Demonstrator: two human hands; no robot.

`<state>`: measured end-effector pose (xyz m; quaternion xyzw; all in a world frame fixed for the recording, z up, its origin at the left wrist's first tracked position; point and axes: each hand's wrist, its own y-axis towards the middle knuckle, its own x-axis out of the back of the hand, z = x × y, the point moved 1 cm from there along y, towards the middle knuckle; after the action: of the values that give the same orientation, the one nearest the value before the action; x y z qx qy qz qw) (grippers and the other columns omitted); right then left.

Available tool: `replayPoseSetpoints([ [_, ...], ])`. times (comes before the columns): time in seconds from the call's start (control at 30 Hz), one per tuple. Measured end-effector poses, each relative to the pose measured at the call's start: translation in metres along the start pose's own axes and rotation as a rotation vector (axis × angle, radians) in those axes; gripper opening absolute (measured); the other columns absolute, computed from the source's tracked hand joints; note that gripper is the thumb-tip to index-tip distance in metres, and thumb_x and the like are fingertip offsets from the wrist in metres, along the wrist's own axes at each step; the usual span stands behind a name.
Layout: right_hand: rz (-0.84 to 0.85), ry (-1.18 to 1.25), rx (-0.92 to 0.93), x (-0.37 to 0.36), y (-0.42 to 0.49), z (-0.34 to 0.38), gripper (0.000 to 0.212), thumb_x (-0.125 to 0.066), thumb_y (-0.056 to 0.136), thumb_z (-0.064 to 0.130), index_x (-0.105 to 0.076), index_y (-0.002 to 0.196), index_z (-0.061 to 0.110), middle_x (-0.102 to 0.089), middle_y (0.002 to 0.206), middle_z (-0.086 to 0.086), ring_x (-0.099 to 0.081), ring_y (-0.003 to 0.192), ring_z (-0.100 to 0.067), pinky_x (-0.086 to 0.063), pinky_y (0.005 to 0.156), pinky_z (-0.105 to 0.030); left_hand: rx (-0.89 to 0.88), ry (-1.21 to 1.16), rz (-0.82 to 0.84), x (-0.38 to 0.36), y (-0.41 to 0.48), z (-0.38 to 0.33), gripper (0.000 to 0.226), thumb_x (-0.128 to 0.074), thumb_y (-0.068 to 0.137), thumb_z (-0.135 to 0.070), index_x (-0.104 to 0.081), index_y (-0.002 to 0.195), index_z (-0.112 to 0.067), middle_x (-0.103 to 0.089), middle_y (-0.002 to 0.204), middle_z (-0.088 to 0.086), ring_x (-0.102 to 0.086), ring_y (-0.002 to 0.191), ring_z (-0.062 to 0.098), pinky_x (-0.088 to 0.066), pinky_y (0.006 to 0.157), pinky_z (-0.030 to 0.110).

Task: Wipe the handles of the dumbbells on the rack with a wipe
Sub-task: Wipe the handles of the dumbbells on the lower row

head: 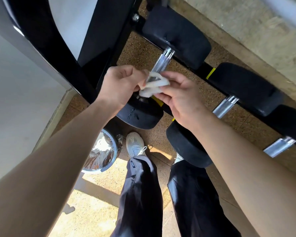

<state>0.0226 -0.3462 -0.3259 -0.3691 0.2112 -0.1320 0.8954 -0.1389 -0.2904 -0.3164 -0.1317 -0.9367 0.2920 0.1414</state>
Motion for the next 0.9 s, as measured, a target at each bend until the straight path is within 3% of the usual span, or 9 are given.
replayPoseSetpoints([
  [0.07,-0.008,0.252,-0.068,0.001,0.001,0.006,0.038,-0.055,0.088,-0.018,-0.06,0.119,0.003,-0.069,0.115,-0.021,-0.072,0.101,-0.029,-0.059,0.09,-0.035,0.015,0.08,-0.032,-0.003,0.002,0.001,0.04,-0.077,0.083,-0.035,-0.065,0.07,0.001,-0.073,0.079,0.017,-0.071,0.085,0.043,-0.058,0.084,0.059],
  [0.2,-0.028,0.44,-0.115,0.002,0.004,0.011,0.017,-0.057,0.092,-0.006,-0.066,0.103,0.005,-0.072,0.103,-0.014,-0.072,0.094,-0.02,-0.058,0.087,-0.027,0.128,-0.091,0.005,-0.013,-0.001,-0.006,0.028,-0.08,0.084,-0.005,-0.054,0.074,-0.003,-0.074,0.075,0.014,-0.076,0.073,0.031,-0.064,0.074,0.044],
  [0.3,-0.086,0.36,-0.047,0.005,0.011,0.008,0.015,-0.06,0.091,-0.007,-0.068,0.101,0.002,-0.071,0.109,-0.015,-0.071,0.097,-0.02,-0.058,0.088,-0.026,0.086,-0.105,0.001,-0.017,0.0,-0.008,0.033,-0.085,0.076,0.0,-0.054,0.079,-0.009,-0.075,0.076,0.012,-0.076,0.075,0.031,-0.064,0.074,0.041],
  [0.43,-0.128,0.229,-0.003,0.003,0.02,0.004,0.028,-0.059,0.089,-0.012,-0.061,0.117,-0.011,-0.07,0.113,-0.022,-0.071,0.098,-0.024,-0.057,0.093,-0.029,0.042,-0.149,0.094,-0.024,0.008,-0.013,0.035,-0.08,0.082,-0.006,-0.066,0.113,-0.011,-0.076,0.096,0.014,-0.075,0.09,0.032,-0.062,0.085,0.047],
  [0.53,-0.123,0.124,-0.012,0.005,0.028,0.01,0.019,-0.065,0.089,-0.005,-0.067,0.108,-0.001,-0.073,0.11,-0.018,-0.072,0.099,-0.026,-0.058,0.092,-0.034,-0.088,0.123,0.112,-0.026,0.02,-0.014,0.021,-0.084,0.081,-0.021,-0.076,0.1,-0.014,-0.077,0.091,0.005,-0.075,0.084,0.02,-0.062,0.082,0.041],
  [0.63,-0.148,0.025,-0.008,0.015,0.034,0.015,0.013,-0.064,0.091,-0.003,-0.071,0.095,0.008,-0.074,0.098,-0.013,-0.071,0.088,-0.023,-0.06,0.083,-0.033,-0.165,0.308,-0.083,-0.015,0.04,-0.014,0.011,-0.082,0.084,-0.026,-0.076,0.092,-0.02,-0.074,0.084,-0.007,-0.069,0.071,0.005,-0.06,0.07,0.024],
  [0.7,-0.22,-0.075,0.031,0.021,0.037,0.015,0.014,-0.065,0.09,-0.004,-0.072,0.094,0.008,-0.072,0.09,-0.01,-0.069,0.081,-0.018,-0.06,0.078,-0.03,-0.208,0.306,-0.182,-0.01,0.051,-0.017,0.01,-0.081,0.085,-0.029,-0.077,0.091,-0.021,-0.074,0.086,-0.01,-0.067,0.072,0.004,-0.057,0.067,0.022],
  [0.9,-0.202,-0.224,0.018,0.026,0.032,-0.004,0.017,-0.065,0.09,-0.003,-0.069,0.094,0.013,-0.071,0.082,-0.002,-0.068,0.076,-0.014,-0.059,0.078,-0.03,-0.16,0.638,-0.107,-0.025,0.047,-0.001,0.015,-0.085,0.079,-0.029,-0.074,0.079,-0.019,-0.071,0.082,-0.008,-0.062,0.07,0.006,-0.045,0.057,0.018],
])
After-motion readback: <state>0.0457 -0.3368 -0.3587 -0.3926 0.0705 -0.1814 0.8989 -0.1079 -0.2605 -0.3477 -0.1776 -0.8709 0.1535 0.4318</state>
